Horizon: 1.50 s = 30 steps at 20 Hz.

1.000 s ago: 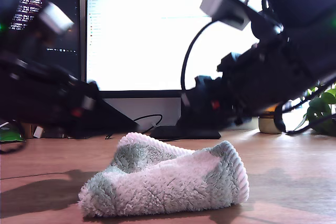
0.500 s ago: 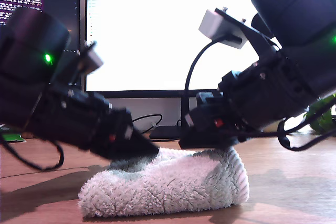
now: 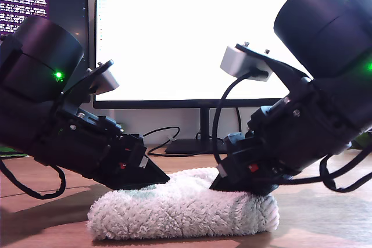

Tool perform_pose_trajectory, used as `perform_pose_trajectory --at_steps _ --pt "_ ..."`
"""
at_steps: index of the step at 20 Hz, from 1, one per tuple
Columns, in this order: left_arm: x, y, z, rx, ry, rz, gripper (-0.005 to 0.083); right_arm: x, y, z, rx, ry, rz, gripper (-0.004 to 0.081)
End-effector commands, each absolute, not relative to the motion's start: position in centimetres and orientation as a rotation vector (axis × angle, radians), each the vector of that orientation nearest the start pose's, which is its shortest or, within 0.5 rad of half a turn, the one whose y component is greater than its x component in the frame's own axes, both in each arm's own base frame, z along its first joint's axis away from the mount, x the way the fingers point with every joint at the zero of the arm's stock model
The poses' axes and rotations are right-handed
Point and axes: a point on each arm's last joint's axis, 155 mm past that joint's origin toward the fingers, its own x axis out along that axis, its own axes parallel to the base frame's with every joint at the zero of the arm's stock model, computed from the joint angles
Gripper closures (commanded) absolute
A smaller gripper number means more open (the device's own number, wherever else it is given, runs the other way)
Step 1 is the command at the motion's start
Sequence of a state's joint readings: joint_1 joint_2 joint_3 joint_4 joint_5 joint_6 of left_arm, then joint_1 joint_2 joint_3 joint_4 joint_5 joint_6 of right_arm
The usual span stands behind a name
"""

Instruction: Fold the tea towel to a neat square and place it to the right

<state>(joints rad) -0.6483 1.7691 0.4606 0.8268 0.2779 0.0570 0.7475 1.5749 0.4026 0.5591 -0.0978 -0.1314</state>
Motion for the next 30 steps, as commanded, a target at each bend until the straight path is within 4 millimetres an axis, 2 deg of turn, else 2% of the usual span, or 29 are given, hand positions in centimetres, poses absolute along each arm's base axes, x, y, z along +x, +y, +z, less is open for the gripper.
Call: perform_pose_trajectory --at_steps 1,6,11,14,16,20,24,26,30 --pt "29.6 -28.7 3.0 0.144 0.443 -0.92 0.0797 26.7 27.3 2.4 -0.314 0.518 0.86 0.0782" --pt "29.8 -28.9 6.7 0.128 0.362 -0.926 0.0797 27.2 27.6 4.2 -0.297 0.469 0.859 0.0782" --pt "29.2 -28.5 10.7 0.119 0.31 -0.927 0.0797 27.1 27.5 7.6 -0.274 0.401 0.859 0.0782" --pt "28.5 -27.7 12.0 0.122 0.318 -0.915 0.0797 26.7 27.1 9.7 -0.263 0.373 0.859 0.0782" --pt "28.1 -27.1 12.7 0.126 0.324 -0.903 0.0797 26.0 26.7 10.1 -0.267 0.39 0.867 0.0782" --pt "26.6 -26.0 13.1 0.136 0.374 -0.902 0.0797 23.2 26.4 8.5 -0.289 0.509 0.944 0.0782" --pt "23.7 -24.0 11.0 0.159 0.538 -0.9 0.0797 21.7 26.3 8.2 -0.325 0.617 0.965 0.0782" --pt "21.5 -23.3 9.6 0.185 0.632 -0.919 0.0797 20.9 25.9 8.5 -0.348 0.682 0.97 0.0782" --pt "19.4 -23.5 11.0 0.194 0.611 -0.947 0.0797 19.8 25.2 10.7 -0.37 0.747 0.972 0.0782"
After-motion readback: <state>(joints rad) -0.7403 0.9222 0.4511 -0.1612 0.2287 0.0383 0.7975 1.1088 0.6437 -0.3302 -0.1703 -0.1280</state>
